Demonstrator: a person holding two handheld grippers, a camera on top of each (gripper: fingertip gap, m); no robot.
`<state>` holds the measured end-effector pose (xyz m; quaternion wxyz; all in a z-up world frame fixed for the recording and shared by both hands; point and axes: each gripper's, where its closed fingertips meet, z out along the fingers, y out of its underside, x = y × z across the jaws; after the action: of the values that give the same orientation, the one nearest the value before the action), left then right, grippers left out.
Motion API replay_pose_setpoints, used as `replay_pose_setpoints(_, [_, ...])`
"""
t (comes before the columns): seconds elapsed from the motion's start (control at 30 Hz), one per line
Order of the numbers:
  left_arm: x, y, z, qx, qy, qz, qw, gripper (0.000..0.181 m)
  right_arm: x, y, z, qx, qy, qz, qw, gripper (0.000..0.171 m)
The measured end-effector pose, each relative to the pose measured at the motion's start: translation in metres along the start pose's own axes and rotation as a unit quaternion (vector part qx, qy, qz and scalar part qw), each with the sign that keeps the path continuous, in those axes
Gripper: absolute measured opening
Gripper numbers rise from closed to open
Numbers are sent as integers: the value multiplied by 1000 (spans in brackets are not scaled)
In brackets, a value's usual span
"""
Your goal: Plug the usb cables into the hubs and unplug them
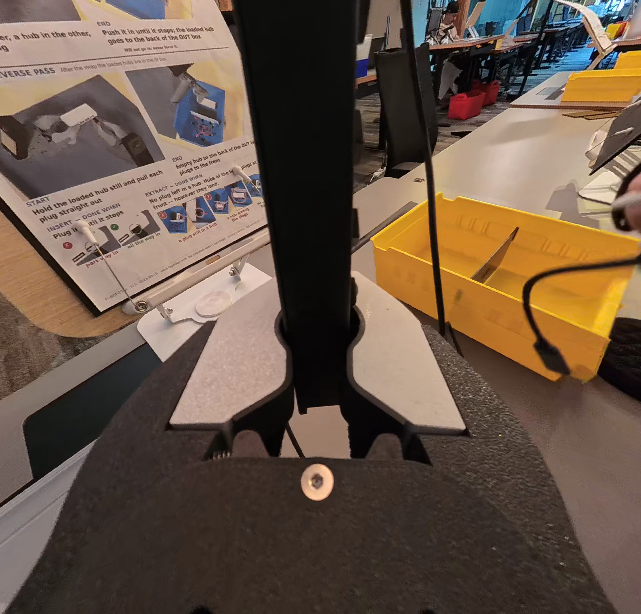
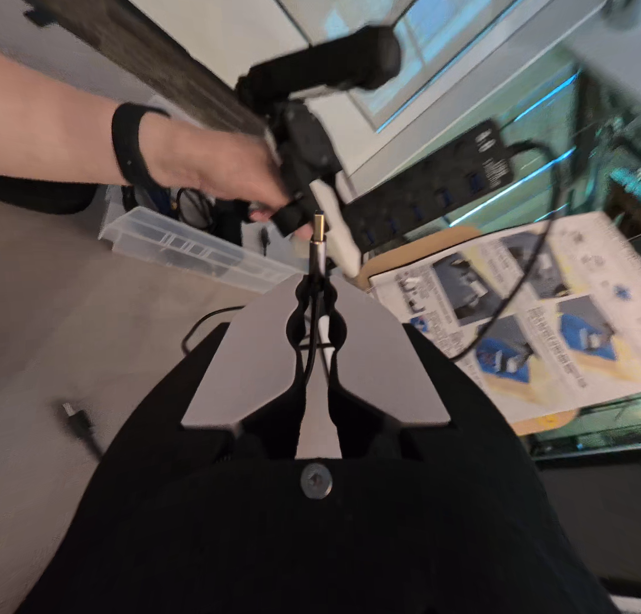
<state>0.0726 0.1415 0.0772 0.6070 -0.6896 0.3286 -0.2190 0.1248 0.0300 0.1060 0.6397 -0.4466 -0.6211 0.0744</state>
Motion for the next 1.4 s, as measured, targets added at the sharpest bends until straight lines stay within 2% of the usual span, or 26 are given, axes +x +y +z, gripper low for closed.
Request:
replay_pose_setpoints(0.13, [4,2,4,-2,2,-2,1000,26,26,-21,-19,78,28,-27,996,9])
replay_pose_setpoints(0.27, [12,2,9,6,14,-5,1000,26,32,-11,-30,93,41,-30,994,9])
replay_pose_setpoints(0.53, [34,-3,15,38,34,43,998,26,35,2,-36,95,43,-6,995,9])
replay_pose_setpoints(0.8, [53,-9,12,46,91,1,995,26,28,7,-28,71,30,9,997,9])
replay_pose_setpoints(1.07, [57,-9,12,46,87,25,995,26,22,13,-19,58,19,19,998,8])
replay_pose_setpoints(1.2, [52,-5,14,42,89,20,995,26,19,6,-9,85,-26,139,986,9])
replay_pose_setpoints(1.27, [48,-3,15,41,86,18,995,27,15,-3,-5,117,-73,218,966,9])
replay_pose_setpoints(1.4, [39,-3,13,42,72,23,996,26,9,-6,2,125,-147,359,913,8])
